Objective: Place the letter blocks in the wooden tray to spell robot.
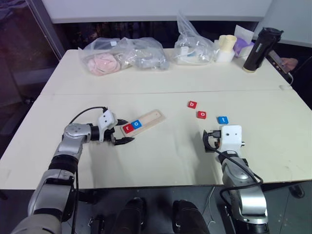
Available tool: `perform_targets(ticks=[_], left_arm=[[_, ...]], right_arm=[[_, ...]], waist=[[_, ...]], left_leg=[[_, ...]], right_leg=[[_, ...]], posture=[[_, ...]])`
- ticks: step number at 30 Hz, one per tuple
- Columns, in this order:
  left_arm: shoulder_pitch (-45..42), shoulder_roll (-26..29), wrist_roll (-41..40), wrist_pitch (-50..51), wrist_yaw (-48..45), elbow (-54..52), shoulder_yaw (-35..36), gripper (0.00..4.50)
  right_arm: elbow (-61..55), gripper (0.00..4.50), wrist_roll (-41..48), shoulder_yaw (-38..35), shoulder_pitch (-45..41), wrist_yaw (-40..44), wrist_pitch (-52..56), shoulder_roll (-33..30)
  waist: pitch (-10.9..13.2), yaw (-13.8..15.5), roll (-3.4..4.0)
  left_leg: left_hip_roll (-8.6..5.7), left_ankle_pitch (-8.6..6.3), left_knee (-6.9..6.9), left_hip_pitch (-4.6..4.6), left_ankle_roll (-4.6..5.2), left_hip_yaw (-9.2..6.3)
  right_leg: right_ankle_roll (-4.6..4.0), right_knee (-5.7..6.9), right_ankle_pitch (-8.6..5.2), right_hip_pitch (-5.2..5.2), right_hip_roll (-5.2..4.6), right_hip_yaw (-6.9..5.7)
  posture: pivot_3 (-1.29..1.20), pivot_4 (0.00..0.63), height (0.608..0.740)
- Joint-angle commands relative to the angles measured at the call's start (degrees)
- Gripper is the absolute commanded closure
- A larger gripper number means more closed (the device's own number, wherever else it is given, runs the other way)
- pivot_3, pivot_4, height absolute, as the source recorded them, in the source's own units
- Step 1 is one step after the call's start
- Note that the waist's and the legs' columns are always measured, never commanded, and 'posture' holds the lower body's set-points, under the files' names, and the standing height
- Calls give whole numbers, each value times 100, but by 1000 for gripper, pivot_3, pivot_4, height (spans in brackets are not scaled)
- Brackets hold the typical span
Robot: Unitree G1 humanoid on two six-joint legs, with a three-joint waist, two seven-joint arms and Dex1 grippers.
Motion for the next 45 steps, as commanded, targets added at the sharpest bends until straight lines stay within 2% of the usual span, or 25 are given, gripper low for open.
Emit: perform_targets(ticks=[1, 8, 12, 13, 25, 45], left_arm=[[144, -64, 188, -39, 64, 88, -202, 0], [181, -86, 163, 37, 261, 8, -156, 0], [243, -87, 134, 59, 255, -39, -142, 1340], [252, -91, 125, 63, 251, -44, -134, 1383], [605, -178, 41, 331, 105, -848, -295, 1383], [1177, -510, 23, 866, -259, -2645, -1220, 1383]], right_arm=[[-203, 30, -50, 0, 2, 7, -16, -22], [-197, 30, -39, 23, -3, 14, -3, -25], [-196, 0, -42, 35, -2, 13, 1, -24], [-195, 0, -42, 36, -3, 14, 2, -27], [-224, 0, -36, 25, 14, 20, 32, -38], [-544, 0, -53, 16, 257, 21, 223, -77]], waist=[[-1, 8, 1], [-4, 12, 2], [-7, 8, 5], [-7, 8, 5], [-10, 7, 9], [-14, 8, 17]], left_leg=[[0, 0, 0, 0, 0, 0], [-1, 0, 4, 14, 0, -2], [0, 0, 4, 25, 0, -5], [0, 0, 4, 26, -1, -6], [0, -1, -1, 24, -1, -6], [-2, -4, -16, 11, 0, -13]], right_leg=[[0, 0, 0, 0, 0, 0], [-14, -1, -8, 21, -10, -2], [-16, -4, -10, 32, -15, -4], [-16, -4, -10, 33, -16, -4], [-15, -17, -11, 35, -19, -4], [-14, -68, -11, 43, -21, -6]], posture=[[0, 150, 738], [0, 150, 738], [0, 150, 738], [0, 150, 738], [0, 150, 738], [0, 150, 738]])
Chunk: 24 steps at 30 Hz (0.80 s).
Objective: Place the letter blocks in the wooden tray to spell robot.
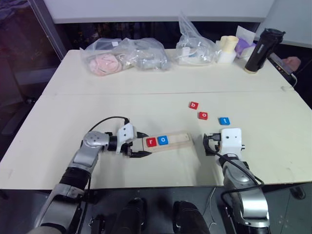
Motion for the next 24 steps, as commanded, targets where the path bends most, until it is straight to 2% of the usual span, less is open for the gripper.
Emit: perform_targets(ticks=[1, 20, 21, 22, 24], left_arm=[[169, -23, 11, 126, -196, -297, -372, 1383], [450, 84, 151, 91, -48, -540, -650, 1383], [465, 83, 177, 70, -8, -540, -655, 349], [481, 84, 184, 68, 18, -546, -657, 33], [533, 110, 212, 30, 88, -544, -653, 33]], right_arm=[[-376, 0, -54, -23, 66, 16, 25, -29], [-499, 0, -48, -93, 147, 47, 155, -65], [-486, 0, -46, -94, 133, 50, 151, -68], [-472, 0, -45, -91, 113, 50, 150, -68], [-434, 0, -44, -77, 57, 59, 142, -75]], waist=[[0, -2, 0], [-7, -4, 11], [-8, -4, 12], [-9, -5, 13], [-11, -7, 17]], left_leg=[[0, 0, -1, 0, 0, 0], [1, -1, -15, -1, -1, -2], [1, -1, -17, -1, -1, -2], [1, -1, -18, -1, -1, -3], [1, -1, -21, -1, -1, -2]], right_leg=[[0, -1, 0, 0, 0, 0], [0, -16, -1, -2, 0, -1], [0, -17, -1, -2, 0, -1], [0, -17, -1, -2, 0, -1], [1, -18, -2, -3, 0, -1]], posture=[[0, 150, 738], [0, 150, 738], [0, 150, 738], [0, 150, 738], [0, 150, 738]])
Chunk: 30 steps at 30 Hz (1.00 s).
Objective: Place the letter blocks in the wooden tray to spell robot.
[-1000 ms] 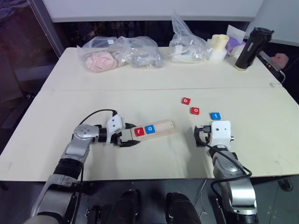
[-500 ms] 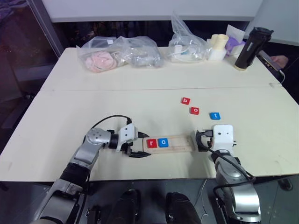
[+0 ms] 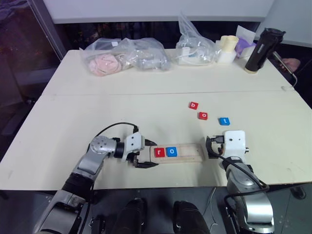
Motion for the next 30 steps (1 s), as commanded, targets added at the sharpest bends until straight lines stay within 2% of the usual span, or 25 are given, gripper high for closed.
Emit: perform_targets(ticks=[1, 7, 12, 18, 24, 30], left_arm=[[260, 85, 223, 4, 36, 32, -279, 33], [382, 337, 173, -58, 132, -34, -87, 33], [690, 864, -129, -11, -56, -359, 185, 33], [1071, 1404, -660, 211, -168, -971, 562, 33], [1298, 1653, -1332, 811, -26, -1612, 1112, 33], [1234, 1569, -1734, 1468, 315, -2150, 1368, 33]], right_arm=[[-151, 0, -42, -1, -133, 22, -60, -34], [-88, 0, -26, -56, -198, 90, -78, -91], [-4, 0, -14, -36, -333, 186, -85, -171], [257, 0, 79, -82, -773, 423, -87, -382], [785, 0, 244, -149, -1566, 778, 76, -688], [1770, 0, 419, -1, -2917, 873, 428, -512]], waist=[[-3, 1, 4], [-8, -9, 7], [-10, -162, 8], [-10, -166, 9], [-6, -133, 8], [-3, -142, 7]], left_leg=[[0, 0, -1, 0, 0, 0], [0, 0, -2, 2, 0, -1], [5, 0, -22, 4, 0, -2], [9, 2, -54, 5, 2, -2], [8, 3, -48, 0, 2, 0], [5, 3, -44, -3, 1, 3]], right_leg=[[0, -1, 0, 0, 0, 0], [3, -1, -2, 2, 1, -1], [-2, 1, -1, -10, 4, 0], [-10, 22, -2, -46, 11, 2], [-15, 23, -6, -46, 10, 1], [-15, 21, -5, -45, 6, 1]], posture=[[0, 150, 738], [0, 150, 738], [0, 150, 738], [0, 150, 738], [0, 150, 738], [0, 150, 738]])
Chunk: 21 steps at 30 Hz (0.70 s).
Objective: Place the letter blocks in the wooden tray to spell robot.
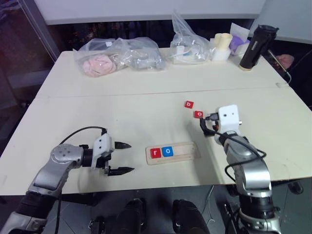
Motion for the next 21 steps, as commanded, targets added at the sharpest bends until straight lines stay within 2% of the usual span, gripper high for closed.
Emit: perform_targets(ticks=[1, 5, 12, 17, 21], left_arm=[[-135, -70, -277, 361, 260, -477, 203, 33], [-171, -196, -359, 560, 473, -708, 208, 33], [-67, -279, -303, 643, 729, -904, 196, 33], [81, -271, -283, 639, 857, -1023, 228, 33], [155, -282, -274, 646, 939, -1101, 223, 33]], right_arm=[[584, 0, 170, 59, -822, 14, 157, 199], [1750, 0, 278, -155, -1725, -234, 246, 567], [4083, 0, 234, -278, -2957, -733, -566, 915], [5398, 0, 116, -355, -3611, -1341, -836, 973], [5937, 0, 199, -464, -3885, -1602, -941, 1022]], waist=[[2, -24, -1], [1, -23, -1], [2, -26, -1], [2, -44, -1], [2, -49, -1]], left_leg=[[-1, 1, 0, -1, -1, 2], [0, 3, -3, 1, -2, 7], [-3, 13, -2, 1, -17, 13], [-3, 15, -2, 3, -20, 14], [-2, 16, -3, 3, -22, 14]], right_leg=[[0, 2, 1, -3, 2, 0], [19, 13, 13, -7, 8, 1], [18, 53, 14, -24, 18, 6], [17, 63, 14, -29, 18, 9], [15, 66, 14, -31, 20, 10]], posture=[[0, 150, 738], [0, 150, 738], [0, 150, 738], [0, 150, 738], [0, 150, 738]])
